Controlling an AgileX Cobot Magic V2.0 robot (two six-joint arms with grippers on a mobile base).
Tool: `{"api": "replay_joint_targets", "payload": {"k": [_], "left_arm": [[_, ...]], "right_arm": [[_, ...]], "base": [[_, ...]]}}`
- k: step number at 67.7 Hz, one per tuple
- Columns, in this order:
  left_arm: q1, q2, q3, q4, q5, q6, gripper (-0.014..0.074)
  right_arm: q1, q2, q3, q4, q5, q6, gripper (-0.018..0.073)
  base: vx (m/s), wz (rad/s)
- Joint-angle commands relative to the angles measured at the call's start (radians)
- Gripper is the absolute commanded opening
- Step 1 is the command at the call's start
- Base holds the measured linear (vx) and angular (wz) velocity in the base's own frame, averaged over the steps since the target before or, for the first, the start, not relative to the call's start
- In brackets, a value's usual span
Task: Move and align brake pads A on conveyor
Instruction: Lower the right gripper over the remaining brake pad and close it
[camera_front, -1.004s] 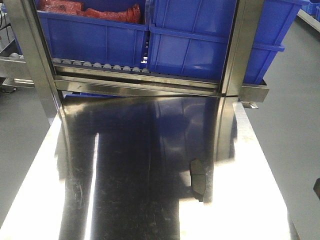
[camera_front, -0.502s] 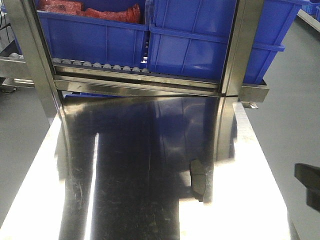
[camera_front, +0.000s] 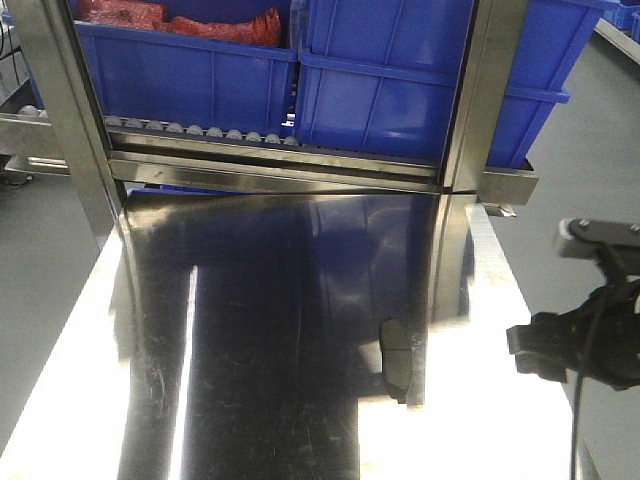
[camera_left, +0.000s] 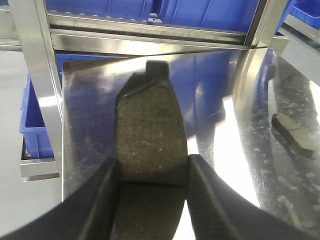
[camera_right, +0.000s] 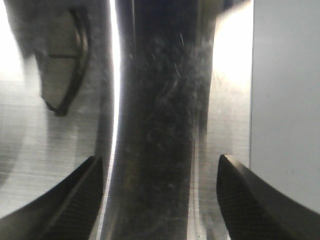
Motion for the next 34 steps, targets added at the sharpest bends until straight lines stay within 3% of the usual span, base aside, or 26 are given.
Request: {"api": "replay_joint_targets", "payload": {"k": [1, 12, 34], "left_arm": [[-0.004, 0.002, -0.027, 0.016, -0.099, -0.007, -0.0006], [-0.004, 0.002, -0.027, 0.016, -0.099, -0.007, -0.0006], [-0.004, 0.002, -0.027, 0.016, -0.099, -0.007, -0.0006]], "right_arm": [[0.000, 0.065, -0.035, 0.002, -0.017, 0.011, 0.0468], [0.006, 0.196, -0.094, 0.006, 0.034, 0.043, 0.0468], [0.212, 0.394, -0.354, -0.058, 0.061, 0.201, 0.0468]], "base": [[0.00, 0.00], [0.00, 0.00], [0.00, 0.00]]}}
